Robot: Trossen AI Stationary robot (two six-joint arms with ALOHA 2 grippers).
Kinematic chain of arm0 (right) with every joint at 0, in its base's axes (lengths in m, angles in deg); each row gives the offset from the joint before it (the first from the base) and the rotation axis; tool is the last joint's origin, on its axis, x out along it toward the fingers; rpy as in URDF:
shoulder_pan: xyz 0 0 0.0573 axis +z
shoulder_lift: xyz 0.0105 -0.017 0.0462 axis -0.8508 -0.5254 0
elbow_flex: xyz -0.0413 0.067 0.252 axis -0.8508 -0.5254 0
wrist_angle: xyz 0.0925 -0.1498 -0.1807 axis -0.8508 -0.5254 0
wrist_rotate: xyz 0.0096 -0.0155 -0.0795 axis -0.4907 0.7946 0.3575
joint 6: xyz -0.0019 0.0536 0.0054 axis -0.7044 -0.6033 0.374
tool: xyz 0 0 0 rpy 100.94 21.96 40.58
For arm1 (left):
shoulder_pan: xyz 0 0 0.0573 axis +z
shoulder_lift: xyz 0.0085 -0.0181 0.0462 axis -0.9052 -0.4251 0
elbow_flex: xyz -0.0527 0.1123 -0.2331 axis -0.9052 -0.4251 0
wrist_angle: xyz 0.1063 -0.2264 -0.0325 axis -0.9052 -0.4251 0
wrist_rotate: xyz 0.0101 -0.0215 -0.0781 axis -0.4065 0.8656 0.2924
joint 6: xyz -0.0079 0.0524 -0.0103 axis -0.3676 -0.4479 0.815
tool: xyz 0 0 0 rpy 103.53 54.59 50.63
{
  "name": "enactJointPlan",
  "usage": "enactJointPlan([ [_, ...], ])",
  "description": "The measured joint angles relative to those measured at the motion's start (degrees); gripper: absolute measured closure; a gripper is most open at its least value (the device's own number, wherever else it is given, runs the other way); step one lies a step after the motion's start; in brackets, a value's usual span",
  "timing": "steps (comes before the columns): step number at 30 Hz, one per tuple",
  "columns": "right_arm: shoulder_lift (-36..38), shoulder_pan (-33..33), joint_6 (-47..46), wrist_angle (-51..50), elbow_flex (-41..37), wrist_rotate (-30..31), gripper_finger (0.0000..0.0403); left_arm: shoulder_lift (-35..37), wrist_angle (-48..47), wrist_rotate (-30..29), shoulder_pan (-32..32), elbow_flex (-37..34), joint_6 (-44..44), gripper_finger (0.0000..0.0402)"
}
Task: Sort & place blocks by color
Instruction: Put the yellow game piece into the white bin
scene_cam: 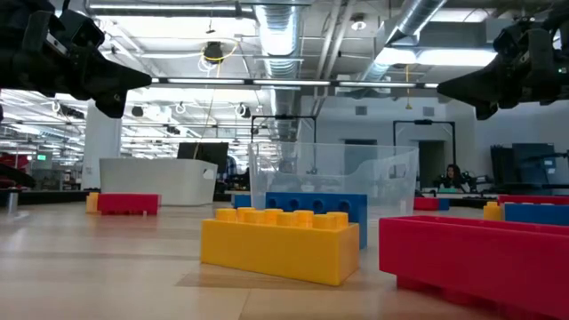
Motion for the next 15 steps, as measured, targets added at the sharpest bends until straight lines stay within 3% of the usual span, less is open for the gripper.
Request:
enactJointPlan([
  [15, 0.0, 0.0, 0.0, 0.0, 0.0, 0.0, 0.036, 0.0, 0.1, 0.0, 0.0, 0.0, 0.5, 0.0401],
])
